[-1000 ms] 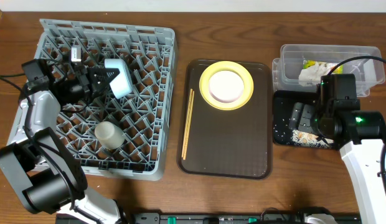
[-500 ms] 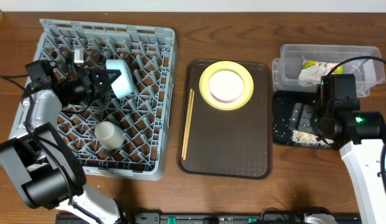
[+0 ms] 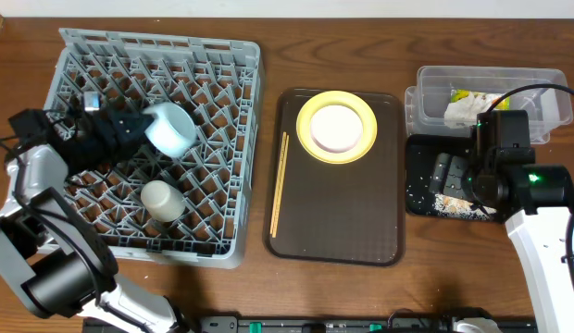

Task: Sort waste into correct bins and load items into the dishwasher
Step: 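Release the blue bowl and lift the left gripper away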

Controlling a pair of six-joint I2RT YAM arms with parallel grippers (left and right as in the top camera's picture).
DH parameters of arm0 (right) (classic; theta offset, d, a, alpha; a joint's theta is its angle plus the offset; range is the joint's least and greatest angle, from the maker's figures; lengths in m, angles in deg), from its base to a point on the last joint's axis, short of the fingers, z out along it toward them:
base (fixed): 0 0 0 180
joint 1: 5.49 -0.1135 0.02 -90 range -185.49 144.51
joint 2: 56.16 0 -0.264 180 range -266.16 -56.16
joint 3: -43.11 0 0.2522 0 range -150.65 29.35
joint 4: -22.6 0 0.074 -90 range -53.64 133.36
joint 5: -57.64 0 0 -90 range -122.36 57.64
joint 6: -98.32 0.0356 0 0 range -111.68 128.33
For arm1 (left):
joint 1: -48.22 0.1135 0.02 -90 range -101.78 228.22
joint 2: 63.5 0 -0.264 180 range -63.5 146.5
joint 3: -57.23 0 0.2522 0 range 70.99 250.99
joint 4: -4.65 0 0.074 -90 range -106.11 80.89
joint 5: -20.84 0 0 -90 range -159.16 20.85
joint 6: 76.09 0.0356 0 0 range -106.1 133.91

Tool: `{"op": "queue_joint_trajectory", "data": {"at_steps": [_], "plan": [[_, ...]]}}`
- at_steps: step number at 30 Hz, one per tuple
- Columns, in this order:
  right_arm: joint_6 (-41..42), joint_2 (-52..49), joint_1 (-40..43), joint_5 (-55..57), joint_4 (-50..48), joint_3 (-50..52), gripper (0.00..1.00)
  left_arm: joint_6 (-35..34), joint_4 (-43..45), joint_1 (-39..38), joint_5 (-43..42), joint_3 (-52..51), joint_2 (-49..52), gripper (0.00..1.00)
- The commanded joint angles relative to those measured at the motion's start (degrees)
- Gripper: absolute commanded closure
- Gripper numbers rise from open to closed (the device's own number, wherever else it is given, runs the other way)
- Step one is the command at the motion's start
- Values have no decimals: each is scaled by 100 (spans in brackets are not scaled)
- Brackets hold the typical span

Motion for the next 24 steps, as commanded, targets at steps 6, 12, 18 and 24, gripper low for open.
{"op": "queue_joint_trajectory", "data": {"at_steps": [6,12,18,24], "plan": [[76,15,70,-13,2,-101,10,2,-450,179,219,33,-555,43],[79,15,70,-11,4,-101,10,26,-925,-122,1543,33,-1705,28],[83,15,83,90,7,-101,9,20,-973,-1158,2994,33,-3047,15],[76,15,269,116,28,-101,6,-358,-979,-2894,4839,199,-3591,12]]}}
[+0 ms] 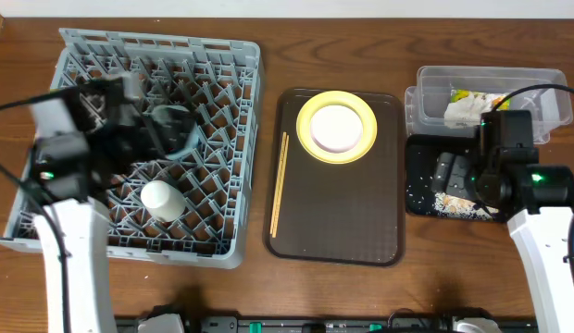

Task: Sort waste into correct bins and load items into the dishwasher
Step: 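Release the blue bowl and lift the left gripper away, then reach the left gripper to the yellow plate and grasp the white bowl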

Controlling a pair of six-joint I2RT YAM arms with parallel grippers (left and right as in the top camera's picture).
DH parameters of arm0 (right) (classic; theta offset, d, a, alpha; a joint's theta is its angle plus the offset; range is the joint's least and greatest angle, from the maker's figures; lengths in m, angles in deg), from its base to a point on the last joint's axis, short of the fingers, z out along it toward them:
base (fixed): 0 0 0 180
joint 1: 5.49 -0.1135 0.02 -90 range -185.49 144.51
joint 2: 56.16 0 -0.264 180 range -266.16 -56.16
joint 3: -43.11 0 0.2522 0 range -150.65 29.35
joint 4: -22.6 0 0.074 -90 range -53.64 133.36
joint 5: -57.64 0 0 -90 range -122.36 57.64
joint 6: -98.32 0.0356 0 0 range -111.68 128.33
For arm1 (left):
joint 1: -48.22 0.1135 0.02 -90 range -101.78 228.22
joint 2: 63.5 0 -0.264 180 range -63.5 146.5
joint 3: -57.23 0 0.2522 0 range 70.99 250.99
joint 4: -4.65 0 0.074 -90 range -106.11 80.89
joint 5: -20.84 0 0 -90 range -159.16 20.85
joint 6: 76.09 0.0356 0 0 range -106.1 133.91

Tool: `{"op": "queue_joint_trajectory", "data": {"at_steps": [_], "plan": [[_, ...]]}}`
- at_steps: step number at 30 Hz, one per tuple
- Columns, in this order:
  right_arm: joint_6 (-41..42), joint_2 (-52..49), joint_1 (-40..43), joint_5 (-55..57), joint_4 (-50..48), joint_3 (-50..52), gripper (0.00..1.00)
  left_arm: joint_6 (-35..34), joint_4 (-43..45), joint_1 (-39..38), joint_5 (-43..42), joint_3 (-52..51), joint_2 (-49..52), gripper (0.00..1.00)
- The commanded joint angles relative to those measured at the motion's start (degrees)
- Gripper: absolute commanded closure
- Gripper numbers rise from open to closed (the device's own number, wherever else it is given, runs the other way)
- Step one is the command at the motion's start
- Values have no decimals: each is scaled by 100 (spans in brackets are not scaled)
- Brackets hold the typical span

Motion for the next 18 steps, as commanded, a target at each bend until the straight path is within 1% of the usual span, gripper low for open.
{"op": "queue_joint_trajectory", "data": {"at_steps": [1,5,6,9,12,15,18], "plan": [[76,15,146,85,35,-94,6,-282,-20,-922,1456,275,-9,12],[9,15,227,85,76,-94,5,-308,-22,-1991,2081,708,339,10],[-9,15,240,85,85,-94,5,-323,-24,-2240,2264,839,474,7],[-31,15,251,85,105,-94,5,-313,-22,-2905,2603,1266,988,7],[-28,15,251,83,107,-94,5,94,197,-3427,2603,1574,1567,6],[-28,15,251,83,138,-94,5,509,754,-3888,2605,1585,2105,6],[-31,15,251,83,166,-94,5,590,1097,-4199,2601,1585,2579,6]]}}
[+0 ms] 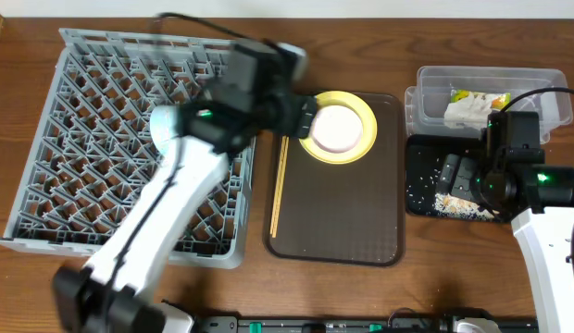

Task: Sort waste into correct bins and load items into the dishwasher
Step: 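Reach the left gripper to the yellow plate and grasp the white bowl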

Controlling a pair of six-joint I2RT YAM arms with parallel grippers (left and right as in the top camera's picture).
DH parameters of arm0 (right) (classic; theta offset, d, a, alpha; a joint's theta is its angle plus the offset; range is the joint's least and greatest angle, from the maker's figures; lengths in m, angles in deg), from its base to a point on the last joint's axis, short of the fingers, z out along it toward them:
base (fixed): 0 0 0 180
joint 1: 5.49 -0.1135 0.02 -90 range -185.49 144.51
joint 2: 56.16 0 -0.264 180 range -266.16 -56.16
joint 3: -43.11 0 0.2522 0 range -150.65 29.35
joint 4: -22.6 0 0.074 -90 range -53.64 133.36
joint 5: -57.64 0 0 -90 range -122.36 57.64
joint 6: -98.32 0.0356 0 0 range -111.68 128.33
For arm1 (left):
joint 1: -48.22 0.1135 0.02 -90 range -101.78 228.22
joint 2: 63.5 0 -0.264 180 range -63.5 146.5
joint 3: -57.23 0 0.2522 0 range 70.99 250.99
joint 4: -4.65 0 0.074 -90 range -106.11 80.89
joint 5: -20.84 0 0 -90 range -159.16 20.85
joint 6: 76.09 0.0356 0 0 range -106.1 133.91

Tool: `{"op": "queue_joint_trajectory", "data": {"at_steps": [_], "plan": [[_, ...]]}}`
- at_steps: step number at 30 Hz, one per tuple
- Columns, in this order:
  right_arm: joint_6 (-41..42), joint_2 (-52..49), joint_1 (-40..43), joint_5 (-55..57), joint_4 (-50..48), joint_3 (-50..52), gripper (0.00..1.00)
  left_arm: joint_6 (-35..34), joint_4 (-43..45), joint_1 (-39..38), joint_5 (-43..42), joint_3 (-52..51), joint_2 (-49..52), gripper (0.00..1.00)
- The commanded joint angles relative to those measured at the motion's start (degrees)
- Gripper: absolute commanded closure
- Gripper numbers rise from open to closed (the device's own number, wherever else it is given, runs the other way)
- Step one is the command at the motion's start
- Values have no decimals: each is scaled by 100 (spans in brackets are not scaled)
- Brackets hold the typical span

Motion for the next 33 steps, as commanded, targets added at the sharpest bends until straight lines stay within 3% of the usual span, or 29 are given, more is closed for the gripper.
{"op": "queue_joint_trajectory", "data": {"at_steps": [1,13,21,27,33], "plan": [[-26,15,87,74,22,-94,5,343,251,-367,155,85,581,6],[-24,15,87,72,90,-94,5,341,933,-1040,155,83,2229,10],[-24,15,87,72,98,-94,5,341,929,-1069,162,81,2660,31],[-24,15,87,72,101,-94,5,341,925,-1069,417,81,2658,64],[-26,15,87,72,103,-94,5,341,1021,-1069,415,81,2658,74]]}}
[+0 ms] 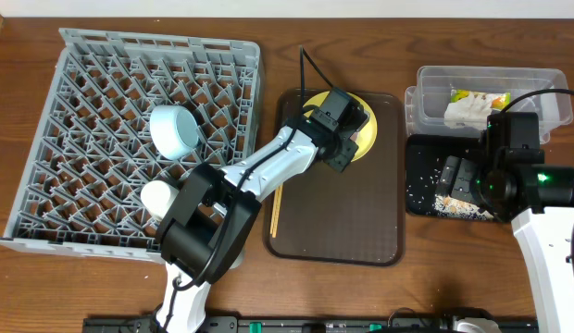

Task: Sort waste into correct bins and load items into the dishwasher
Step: 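Reach the left gripper to the yellow plate and grasp the white bowl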

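Observation:
A yellow plate point(366, 118) with a white centre lies at the far end of the brown tray point(343, 231). My left gripper point(341, 137) hangs over the plate's left half and hides most of it; its jaws are not readable from above. A pair of wooden chopsticks point(274, 215) lies along the tray's left side, partly under my left arm. In the grey dish rack point(102, 83) a light blue cup point(173, 131) lies on its side and a white cup point(157, 196) stands mouth down. My right gripper point(458, 176) hovers open over the black tray point(421, 199).
Two clear plastic bins point(481, 83) at the far right hold crumpled white and yellow waste point(470, 109). The black tray carries pale crumbs. My left arm crosses the rack's near right corner and the tray's left edge.
My left gripper has moved from the plate's left rim to over the plate itself, and the arm now stretches from the table's front. The right gripper has barely shifted.
My left gripper was first in the rack right beside the blue cup, then above it. Later it was at the left rim of the yellow plate, with both cups left in the rack. Now it sits over the plate. The right gripper stayed over the black tray throughout.

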Controlling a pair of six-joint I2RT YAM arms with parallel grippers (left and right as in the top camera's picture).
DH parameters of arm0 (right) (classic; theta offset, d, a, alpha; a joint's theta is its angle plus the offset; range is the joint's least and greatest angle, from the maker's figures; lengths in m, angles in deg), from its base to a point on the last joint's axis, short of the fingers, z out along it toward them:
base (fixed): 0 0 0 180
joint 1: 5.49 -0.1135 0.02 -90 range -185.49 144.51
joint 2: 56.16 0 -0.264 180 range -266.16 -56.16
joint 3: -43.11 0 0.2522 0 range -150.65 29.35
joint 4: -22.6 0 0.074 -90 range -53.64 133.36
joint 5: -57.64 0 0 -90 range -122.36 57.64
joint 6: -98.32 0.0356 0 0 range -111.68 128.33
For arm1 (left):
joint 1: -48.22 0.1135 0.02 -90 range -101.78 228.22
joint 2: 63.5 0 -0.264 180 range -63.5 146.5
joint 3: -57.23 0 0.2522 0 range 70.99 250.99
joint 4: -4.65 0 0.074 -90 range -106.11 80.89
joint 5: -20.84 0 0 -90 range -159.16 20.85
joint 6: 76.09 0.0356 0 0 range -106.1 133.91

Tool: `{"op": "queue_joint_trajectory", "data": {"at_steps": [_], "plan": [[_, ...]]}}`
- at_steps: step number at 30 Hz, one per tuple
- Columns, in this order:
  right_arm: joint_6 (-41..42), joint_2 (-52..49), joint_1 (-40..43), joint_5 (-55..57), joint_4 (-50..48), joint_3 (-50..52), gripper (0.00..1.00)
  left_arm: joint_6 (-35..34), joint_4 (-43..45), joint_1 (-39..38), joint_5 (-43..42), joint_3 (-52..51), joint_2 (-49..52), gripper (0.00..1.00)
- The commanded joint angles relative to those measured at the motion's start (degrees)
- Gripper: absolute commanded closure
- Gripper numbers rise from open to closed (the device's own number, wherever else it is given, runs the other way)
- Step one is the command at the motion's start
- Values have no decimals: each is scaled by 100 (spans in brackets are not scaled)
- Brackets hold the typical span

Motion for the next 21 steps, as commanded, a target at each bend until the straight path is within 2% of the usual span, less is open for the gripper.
{"op": "queue_joint_trajectory", "data": {"at_steps": [1,11,21], "plan": [[-24,15,87,72,22,-92,5,37,66,17,92,81,7,78],[-26,15,87,72,42,-92,5,37,275,17,92,87,-129,93],[-26,15,87,74,46,-92,6,33,271,31,92,131,-745,94]]}}
